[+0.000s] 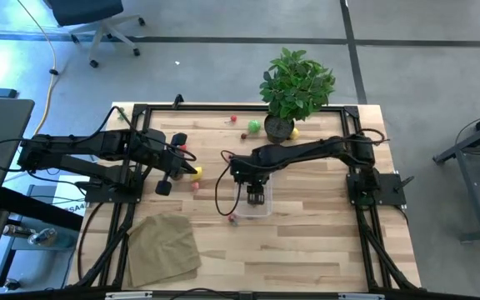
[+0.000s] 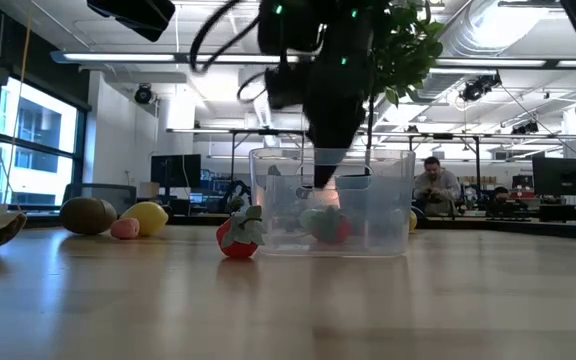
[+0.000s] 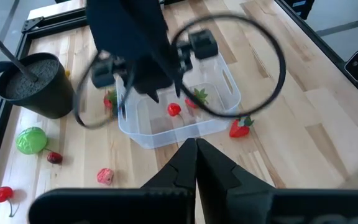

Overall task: Pick and placing Produce into tupperware
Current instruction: Put the lemon into the transparent container

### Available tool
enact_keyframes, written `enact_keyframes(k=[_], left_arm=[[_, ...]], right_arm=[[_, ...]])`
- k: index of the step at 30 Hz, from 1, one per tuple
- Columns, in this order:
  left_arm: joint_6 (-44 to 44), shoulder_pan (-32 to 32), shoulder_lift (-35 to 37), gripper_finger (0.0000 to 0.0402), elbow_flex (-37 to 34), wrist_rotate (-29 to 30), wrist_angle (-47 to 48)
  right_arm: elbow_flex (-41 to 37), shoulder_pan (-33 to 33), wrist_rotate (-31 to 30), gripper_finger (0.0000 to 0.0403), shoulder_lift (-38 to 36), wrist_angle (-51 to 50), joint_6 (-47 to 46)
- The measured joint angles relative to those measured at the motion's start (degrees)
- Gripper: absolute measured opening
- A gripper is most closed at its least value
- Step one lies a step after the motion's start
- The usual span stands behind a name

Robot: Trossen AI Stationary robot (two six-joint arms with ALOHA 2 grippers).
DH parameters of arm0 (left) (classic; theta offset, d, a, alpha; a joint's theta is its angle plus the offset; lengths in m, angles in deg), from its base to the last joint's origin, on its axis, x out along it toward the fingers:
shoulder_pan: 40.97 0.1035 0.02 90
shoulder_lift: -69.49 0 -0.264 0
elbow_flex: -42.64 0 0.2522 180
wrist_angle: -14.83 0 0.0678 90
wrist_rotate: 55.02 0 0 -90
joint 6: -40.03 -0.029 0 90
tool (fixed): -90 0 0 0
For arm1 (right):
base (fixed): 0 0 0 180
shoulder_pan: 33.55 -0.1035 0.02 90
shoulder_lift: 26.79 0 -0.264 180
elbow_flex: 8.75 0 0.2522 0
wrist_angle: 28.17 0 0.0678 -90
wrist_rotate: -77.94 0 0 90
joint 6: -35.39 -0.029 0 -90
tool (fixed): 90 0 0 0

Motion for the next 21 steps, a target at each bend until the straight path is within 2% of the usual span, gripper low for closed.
enact_keyframes(k=[2, 6, 9, 13, 21], left_arm=[[0.0, 0.0, 0.0, 0.0001, 0.0, 0.0, 0.0], [0.0, 0.0, 0.0, 0.0001, 0.0, 0.0, 0.0], [0.0, 0.0, 0.0, 0.0001, 0.0, 0.0, 0.0], [0.0, 0.0, 0.0, 0.0001, 0.0, 0.0, 0.0], [0.0, 0.0, 0.0, 0.0001, 0.0, 0.0, 0.0]], right_arm=[[0.0, -0.3, -1.3, 0.0165, -2.4, -0.5, -0.5], [-0.6, -1.3, -8.0, 0.0165, -8.3, -0.4, -2.2], [-4.5, -2.2, -12.1, 0.0165, -14.5, 2.5, -5.0], [-15.4, -3.0, -15.8, 0.0165, -24.6, 8.3, -11.6], [-40.3, -4.9, -21.7, 0.0165, -46.0, 17.3, -31.2]])
